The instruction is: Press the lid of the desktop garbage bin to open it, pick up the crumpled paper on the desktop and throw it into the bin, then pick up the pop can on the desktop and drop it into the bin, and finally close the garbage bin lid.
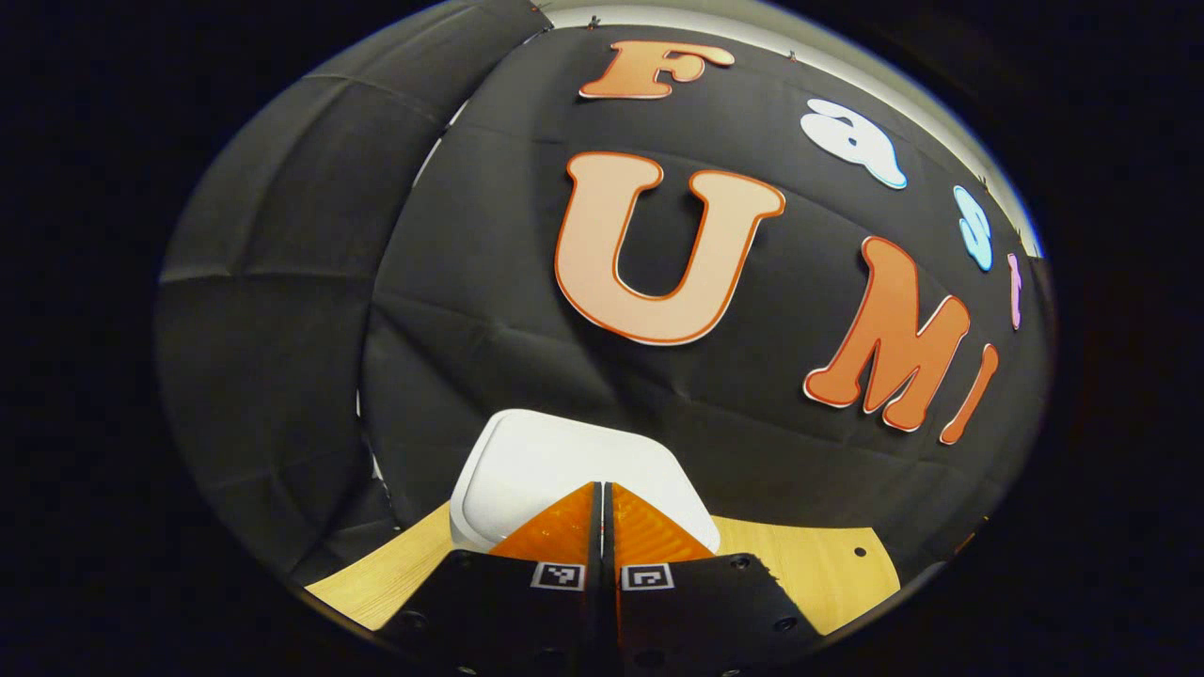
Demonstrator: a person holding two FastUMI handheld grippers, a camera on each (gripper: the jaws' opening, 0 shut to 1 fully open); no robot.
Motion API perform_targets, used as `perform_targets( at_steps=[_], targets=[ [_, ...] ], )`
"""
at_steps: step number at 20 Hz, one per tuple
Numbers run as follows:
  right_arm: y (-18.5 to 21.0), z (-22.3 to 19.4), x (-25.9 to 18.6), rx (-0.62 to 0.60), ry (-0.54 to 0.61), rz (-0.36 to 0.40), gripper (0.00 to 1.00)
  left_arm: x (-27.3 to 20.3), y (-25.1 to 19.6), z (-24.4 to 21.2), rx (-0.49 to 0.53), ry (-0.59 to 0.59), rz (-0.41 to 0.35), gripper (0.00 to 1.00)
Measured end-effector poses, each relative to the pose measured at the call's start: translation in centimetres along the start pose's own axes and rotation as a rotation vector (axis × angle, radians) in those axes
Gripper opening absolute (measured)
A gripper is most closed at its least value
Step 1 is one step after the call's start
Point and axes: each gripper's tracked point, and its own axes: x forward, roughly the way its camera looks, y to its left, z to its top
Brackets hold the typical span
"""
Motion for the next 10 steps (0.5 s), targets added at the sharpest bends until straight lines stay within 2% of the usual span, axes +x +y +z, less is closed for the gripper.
perform_targets(
  at_steps=[2,4,5,7,8,10],
  targets=[
    [-0.2,-0.3,0.0,-0.003,0.011,-0.008,0.95,1.5,-0.4,-1.0,0.055,0.042,-0.011,0.00],
    [-0.4,-0.4,0.2,0.001,0.018,-0.013,0.95,2.6,-0.3,-2.7,0.060,0.106,-0.003,0.00],
    [-0.5,-0.5,0.3,0.002,0.019,-0.018,0.95,2.5,0.1,-4.7,0.065,0.204,0.014,0.00],
    [-0.8,-0.6,0.3,0.001,0.021,-0.024,0.95,3.6,-0.1,-3.3,0.054,0.134,0.006,0.01],
    [-0.8,-0.8,0.4,0.000,0.024,-0.026,0.95,3.2,0.0,-3.9,0.044,0.173,0.020,0.00],
    [-0.8,-1.0,0.4,0.006,0.031,-0.024,0.95,2.8,0.0,-4.2,0.065,0.176,0.038,0.00]
  ],
)
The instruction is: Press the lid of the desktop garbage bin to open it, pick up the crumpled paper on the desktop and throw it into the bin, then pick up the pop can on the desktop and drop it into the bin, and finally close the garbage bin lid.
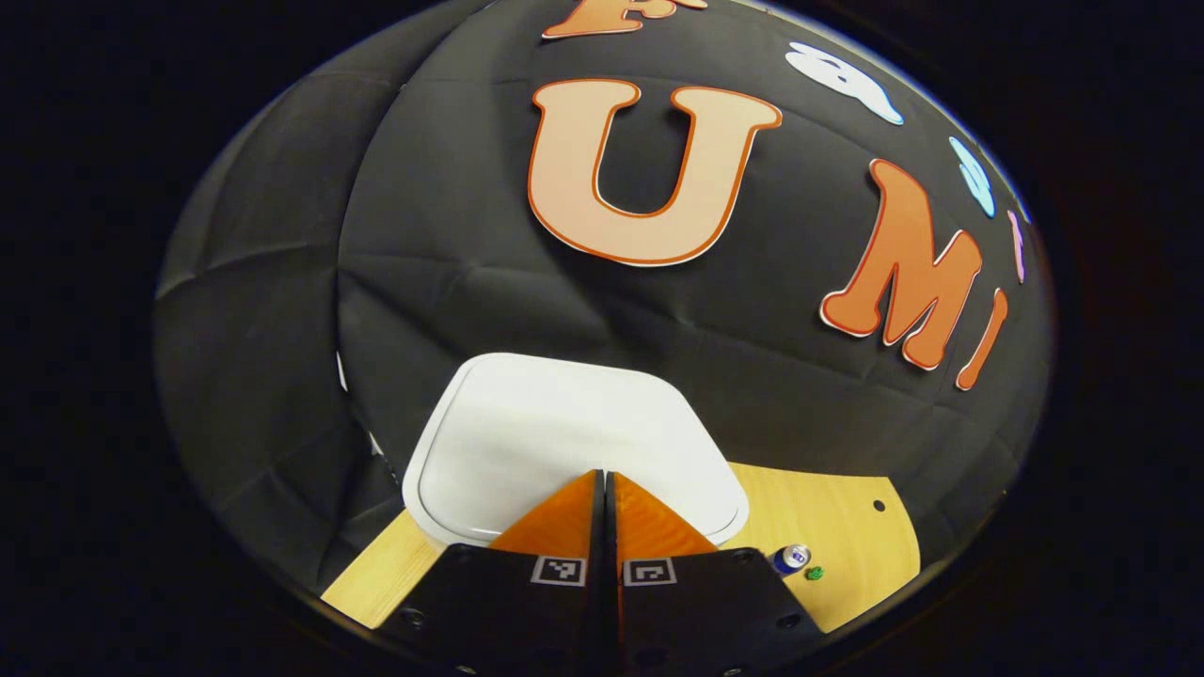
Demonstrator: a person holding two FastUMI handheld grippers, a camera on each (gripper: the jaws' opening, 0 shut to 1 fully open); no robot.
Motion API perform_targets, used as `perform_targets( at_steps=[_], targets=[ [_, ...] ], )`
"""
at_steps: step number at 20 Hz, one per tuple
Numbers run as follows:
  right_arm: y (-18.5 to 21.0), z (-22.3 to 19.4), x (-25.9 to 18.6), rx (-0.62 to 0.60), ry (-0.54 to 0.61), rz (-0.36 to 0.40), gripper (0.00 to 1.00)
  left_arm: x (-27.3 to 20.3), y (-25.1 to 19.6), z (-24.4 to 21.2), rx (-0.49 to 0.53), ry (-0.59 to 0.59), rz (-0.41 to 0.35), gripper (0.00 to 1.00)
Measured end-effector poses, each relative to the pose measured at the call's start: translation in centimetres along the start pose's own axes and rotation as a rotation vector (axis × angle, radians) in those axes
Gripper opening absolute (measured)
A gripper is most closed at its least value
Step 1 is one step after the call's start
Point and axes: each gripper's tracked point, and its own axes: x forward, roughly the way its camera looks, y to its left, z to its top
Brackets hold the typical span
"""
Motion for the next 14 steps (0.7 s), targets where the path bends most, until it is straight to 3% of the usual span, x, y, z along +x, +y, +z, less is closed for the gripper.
perform_targets(
  at_steps=[4,8,11,14],
  targets=[
    [-0.2,0.3,0.0,0.019,-0.009,0.007,0.95,-1.1,0.0,1.7,0.089,-0.060,0.048,0.00],
    [-0.8,0.0,-0.2,0.032,-0.004,-0.001,0.95,-6.1,-2.2,7.9,0.097,-0.341,0.080,0.03],
    [-1.1,-0.2,-0.2,0.028,-0.008,-0.005,0.95,-10.6,-4.5,7.6,0.157,-0.399,0.069,0.28],
    [-1.1,-0.5,-0.3,0.026,-0.004,0.003,0.95,-14.2,-7.9,6.5,0.176,-0.447,0.022,0.34]
  ],
)
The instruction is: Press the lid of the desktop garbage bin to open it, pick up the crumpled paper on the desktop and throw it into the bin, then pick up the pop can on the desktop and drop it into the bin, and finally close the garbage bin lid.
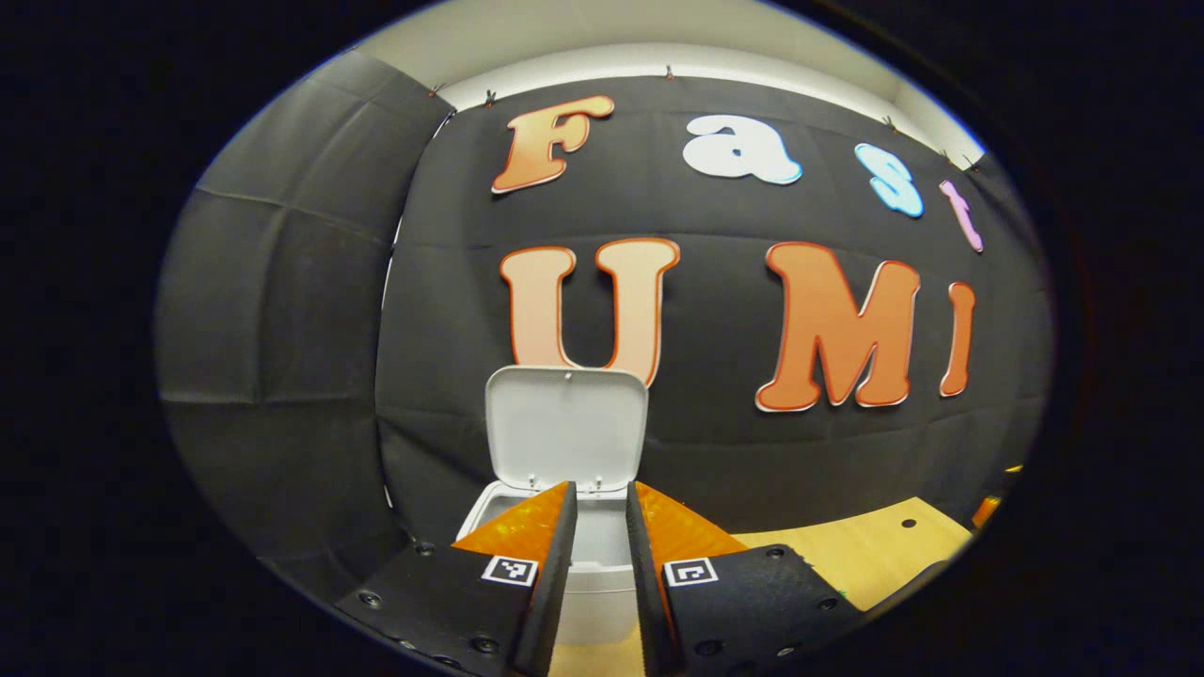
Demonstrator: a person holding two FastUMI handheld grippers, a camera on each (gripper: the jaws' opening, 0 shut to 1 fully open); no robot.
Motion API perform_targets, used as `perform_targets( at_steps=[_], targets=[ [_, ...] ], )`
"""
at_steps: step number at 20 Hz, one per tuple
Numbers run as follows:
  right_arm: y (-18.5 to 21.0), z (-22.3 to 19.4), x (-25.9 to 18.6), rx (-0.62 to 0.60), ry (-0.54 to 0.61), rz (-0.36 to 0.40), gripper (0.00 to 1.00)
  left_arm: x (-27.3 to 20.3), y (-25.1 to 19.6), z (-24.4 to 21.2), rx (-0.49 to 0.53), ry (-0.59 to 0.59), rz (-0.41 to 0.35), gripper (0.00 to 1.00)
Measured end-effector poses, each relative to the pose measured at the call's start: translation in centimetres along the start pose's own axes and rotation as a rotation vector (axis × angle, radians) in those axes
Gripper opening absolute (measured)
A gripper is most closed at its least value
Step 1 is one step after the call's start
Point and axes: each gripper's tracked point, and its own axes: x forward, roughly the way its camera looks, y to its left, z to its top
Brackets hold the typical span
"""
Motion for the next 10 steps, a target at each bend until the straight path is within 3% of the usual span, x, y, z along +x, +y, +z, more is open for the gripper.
perform_targets(
  at_steps=[2,3,4,5,10],
  targets=[
    [0.0,-0.2,0.1,-0.002,0.002,0.002,0.95,-2.1,-1.9,-0.2,-0.012,-0.003,-0.020,0.39],
    [0.0,-0.2,0.1,-0.004,0.003,0.004,0.95,-3.1,-2.9,0.0,-0.028,-0.006,-0.039,0.54],
    [-0.1,-0.2,0.1,-0.005,0.005,0.003,0.95,-4.2,-3.9,-0.2,-0.044,-0.007,-0.053,0.56],
    [-0.1,-0.3,0.2,-0.005,0.005,0.004,0.95,-4.9,-4.7,-0.2,-0.044,-0.011,-0.065,0.67],
    [-0.5,-1.5,0.4,-0.026,0.022,0.002,0.95,-7.7,-8.7,-2.7,-0.080,0.040,-0.123,0.87]
  ],
)
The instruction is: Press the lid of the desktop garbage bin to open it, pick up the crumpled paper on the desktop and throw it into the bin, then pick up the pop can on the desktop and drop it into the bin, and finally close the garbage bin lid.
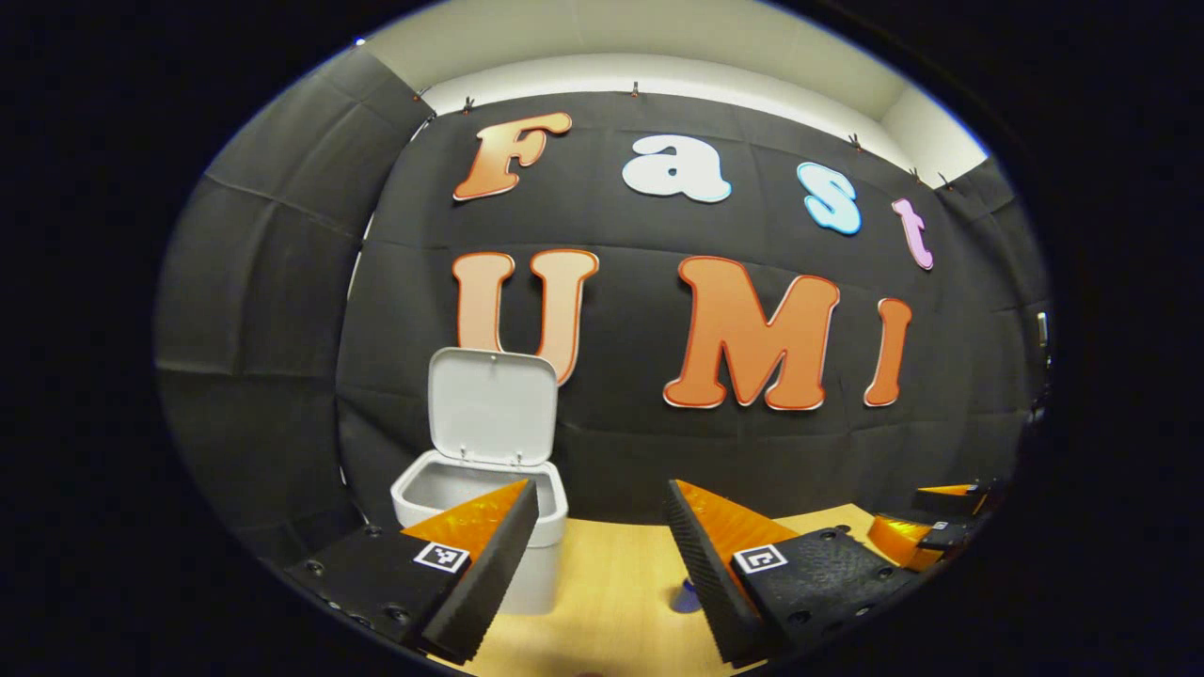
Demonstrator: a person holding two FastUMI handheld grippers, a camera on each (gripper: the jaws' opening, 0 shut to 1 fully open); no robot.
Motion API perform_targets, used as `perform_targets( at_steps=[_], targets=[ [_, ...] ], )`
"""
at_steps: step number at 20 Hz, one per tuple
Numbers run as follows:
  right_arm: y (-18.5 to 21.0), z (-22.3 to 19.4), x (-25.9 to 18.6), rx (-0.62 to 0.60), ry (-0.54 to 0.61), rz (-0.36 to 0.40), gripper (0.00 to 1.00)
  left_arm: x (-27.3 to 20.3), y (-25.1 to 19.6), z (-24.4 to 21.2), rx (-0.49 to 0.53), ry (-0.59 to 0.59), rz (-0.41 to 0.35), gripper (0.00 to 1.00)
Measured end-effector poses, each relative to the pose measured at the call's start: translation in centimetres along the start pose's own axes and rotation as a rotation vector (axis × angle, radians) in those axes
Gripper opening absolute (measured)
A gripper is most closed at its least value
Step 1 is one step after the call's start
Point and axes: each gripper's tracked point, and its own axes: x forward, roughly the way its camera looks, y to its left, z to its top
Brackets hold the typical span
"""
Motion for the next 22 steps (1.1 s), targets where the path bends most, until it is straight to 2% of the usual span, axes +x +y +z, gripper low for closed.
perform_targets(
  at_steps=[2,6,11,16,20,22],
  targets=[
    [-0.1,-0.5,0.2,-0.007,0.003,0.003,0.95,-0.8,-0.7,-1.2,-0.003,0.028,0.011,0.89],
    [-0.2,-1.2,0.3,-0.008,0.024,0.003,0.95,-2.2,-2.8,-1.3,0.071,0.029,0.020,0.94],
    [-0.3,0.5,-0.6,0.015,-0.024,-0.011,0.95,-2.8,-5.1,-1.8,0.081,0.005,-0.028,0.95],
    [-1.0,2.5,-1.6,0.010,-0.091,-0.048,0.95,-2.5,-5.6,-3.5,0.083,0.037,-0.017,0.94],
    [-1.1,2.0,-2.0,0.011,-0.080,-0.049,0.95,-2.6,-6.0,-3.6,0.089,0.031,-0.023,0.94],
    [-1.2,1.7,-2.0,0.009,-0.076,-0.051,0.95,-2.8,-6.8,-3.9,0.077,0.043,-0.053,0.95]
  ],
)
